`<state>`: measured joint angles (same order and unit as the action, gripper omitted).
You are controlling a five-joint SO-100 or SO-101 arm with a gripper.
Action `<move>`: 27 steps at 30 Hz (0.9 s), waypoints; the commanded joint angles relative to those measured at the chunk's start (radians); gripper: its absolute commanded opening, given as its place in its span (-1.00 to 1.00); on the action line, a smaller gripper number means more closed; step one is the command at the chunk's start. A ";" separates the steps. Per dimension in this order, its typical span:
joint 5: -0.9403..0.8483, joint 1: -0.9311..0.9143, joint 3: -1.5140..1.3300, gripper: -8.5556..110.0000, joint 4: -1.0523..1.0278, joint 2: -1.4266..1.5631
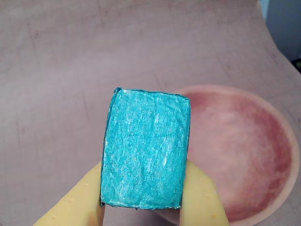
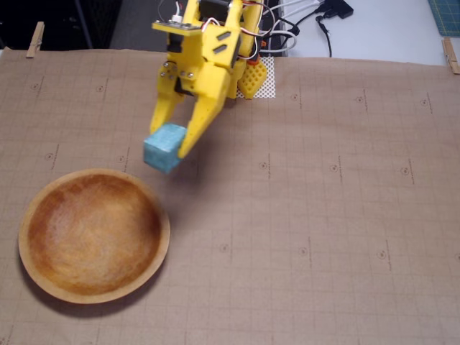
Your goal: Grasp a blue block and put it in the bowl.
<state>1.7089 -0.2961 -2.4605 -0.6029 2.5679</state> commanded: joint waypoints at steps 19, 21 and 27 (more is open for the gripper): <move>-0.014 -0.086 0.078 -0.91 0.321 -0.460; -0.014 -0.086 0.078 -0.91 0.357 -0.495; -0.014 -0.091 0.078 -0.91 0.465 -0.561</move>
<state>1.7058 -0.3728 -2.4559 -0.1948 2.0064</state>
